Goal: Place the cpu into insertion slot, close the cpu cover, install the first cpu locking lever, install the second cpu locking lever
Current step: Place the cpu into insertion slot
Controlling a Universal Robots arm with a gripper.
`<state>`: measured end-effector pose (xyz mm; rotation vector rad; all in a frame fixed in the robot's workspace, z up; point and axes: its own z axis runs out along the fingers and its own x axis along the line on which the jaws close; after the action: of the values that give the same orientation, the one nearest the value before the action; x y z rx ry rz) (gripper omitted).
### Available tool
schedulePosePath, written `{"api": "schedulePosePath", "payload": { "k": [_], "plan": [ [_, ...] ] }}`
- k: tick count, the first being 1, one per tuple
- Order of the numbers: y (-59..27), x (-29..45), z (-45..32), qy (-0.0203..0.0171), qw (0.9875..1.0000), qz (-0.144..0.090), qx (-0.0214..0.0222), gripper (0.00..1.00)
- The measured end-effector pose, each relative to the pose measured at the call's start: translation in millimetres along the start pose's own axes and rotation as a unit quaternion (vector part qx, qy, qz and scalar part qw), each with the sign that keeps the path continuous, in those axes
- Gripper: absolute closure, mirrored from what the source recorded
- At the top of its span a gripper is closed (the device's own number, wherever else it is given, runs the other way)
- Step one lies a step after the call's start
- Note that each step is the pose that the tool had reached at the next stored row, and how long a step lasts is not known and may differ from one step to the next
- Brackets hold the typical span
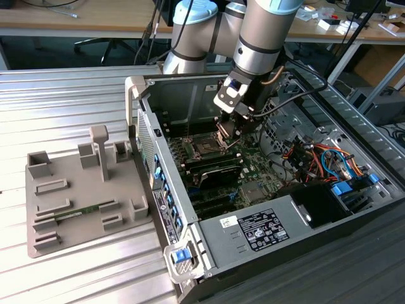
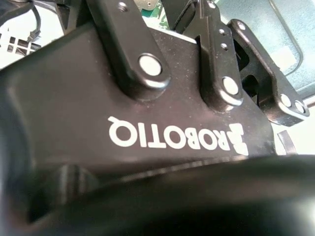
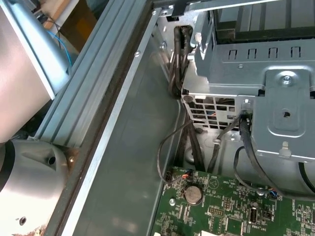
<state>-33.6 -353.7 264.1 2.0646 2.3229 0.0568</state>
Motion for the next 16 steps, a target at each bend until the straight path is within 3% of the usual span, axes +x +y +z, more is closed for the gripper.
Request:
{"api": "schedulePosePath", "payload": {
  "k": [16],
  "plan": [
    [-3.0, 0.4, 1.0, -0.0003, 1.0000, 0.007, 0.0000, 0.45]
  ]
}}
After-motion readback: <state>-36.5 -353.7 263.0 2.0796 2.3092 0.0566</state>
